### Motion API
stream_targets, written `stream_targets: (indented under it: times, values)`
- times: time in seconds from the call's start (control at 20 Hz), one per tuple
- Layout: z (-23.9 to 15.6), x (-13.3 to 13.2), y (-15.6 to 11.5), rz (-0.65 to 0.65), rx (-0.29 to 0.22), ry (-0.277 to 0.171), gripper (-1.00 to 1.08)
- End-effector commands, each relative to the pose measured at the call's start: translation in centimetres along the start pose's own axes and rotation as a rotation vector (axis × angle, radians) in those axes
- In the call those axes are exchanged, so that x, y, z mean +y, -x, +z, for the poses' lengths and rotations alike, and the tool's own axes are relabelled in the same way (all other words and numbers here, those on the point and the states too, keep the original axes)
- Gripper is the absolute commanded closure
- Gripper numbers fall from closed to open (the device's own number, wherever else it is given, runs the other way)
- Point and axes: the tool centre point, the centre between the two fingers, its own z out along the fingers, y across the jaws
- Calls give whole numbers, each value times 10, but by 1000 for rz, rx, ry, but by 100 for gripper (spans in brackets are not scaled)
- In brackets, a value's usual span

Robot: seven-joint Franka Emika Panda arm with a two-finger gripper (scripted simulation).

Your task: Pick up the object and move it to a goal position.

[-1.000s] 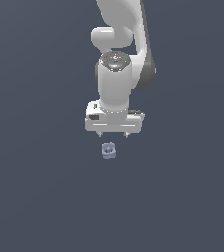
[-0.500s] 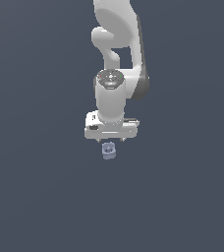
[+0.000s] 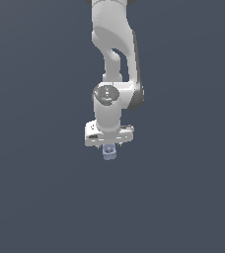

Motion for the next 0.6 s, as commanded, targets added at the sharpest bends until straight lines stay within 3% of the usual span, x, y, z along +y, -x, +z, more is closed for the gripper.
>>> stream_targets:
  times: [0.0, 0.55]
  values:
    - [4, 1, 0, -9, -1, -1, -92]
    - [33, 0, 2, -8, -1, -1, -92]
